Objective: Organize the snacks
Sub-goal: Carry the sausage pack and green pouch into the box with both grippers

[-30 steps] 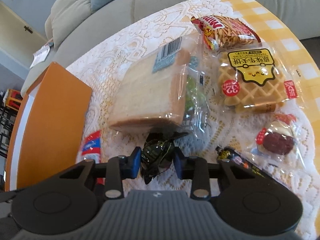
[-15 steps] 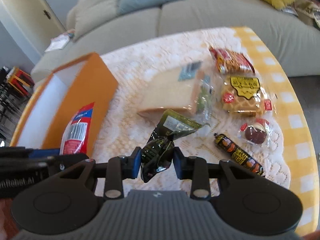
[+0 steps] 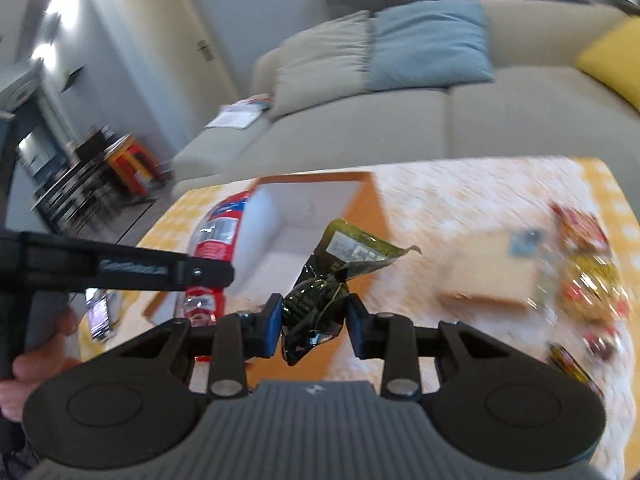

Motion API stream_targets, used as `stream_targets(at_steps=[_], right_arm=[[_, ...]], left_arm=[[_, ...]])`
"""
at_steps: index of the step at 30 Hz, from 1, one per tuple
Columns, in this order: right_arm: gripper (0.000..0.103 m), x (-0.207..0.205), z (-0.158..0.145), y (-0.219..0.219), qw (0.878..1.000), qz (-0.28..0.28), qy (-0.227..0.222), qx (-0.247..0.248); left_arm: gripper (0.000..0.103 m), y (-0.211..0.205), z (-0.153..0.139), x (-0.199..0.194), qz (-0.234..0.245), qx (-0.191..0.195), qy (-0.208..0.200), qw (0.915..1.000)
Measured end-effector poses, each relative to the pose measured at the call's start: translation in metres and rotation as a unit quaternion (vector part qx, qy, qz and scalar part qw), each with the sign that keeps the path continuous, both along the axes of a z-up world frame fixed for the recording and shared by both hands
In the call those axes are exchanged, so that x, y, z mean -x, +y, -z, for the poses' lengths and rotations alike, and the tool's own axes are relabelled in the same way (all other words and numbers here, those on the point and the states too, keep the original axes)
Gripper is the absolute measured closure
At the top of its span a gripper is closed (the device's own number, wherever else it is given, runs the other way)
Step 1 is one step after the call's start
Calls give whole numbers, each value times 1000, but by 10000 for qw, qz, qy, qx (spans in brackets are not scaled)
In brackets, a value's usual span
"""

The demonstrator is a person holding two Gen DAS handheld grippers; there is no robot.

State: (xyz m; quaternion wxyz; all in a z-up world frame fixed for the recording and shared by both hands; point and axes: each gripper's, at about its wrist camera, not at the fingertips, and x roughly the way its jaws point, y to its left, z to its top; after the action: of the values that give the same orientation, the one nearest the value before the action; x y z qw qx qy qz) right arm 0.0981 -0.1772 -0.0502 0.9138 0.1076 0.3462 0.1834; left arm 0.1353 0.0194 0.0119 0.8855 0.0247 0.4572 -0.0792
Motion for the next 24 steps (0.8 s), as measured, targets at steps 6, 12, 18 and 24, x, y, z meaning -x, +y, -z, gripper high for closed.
stream_targets(at_steps=[6,12,18,24], right_arm=[[71,-42,4,47,9972,-519,163,511],[71,-81,22,83,9908,-804,419,1009],[71,-111,45,105,9814,-921,676,1543],[71,-134,60,119,9739,-1069,841,1816]], left_arm=[[60,28,15,-36,-81,-336,100,9994],[60,38,38,-69,19,-740,303,9968],[60,38,65,-94,157,-987,491,9938],[60,37,87,-112,247,-1153,647,9909]])
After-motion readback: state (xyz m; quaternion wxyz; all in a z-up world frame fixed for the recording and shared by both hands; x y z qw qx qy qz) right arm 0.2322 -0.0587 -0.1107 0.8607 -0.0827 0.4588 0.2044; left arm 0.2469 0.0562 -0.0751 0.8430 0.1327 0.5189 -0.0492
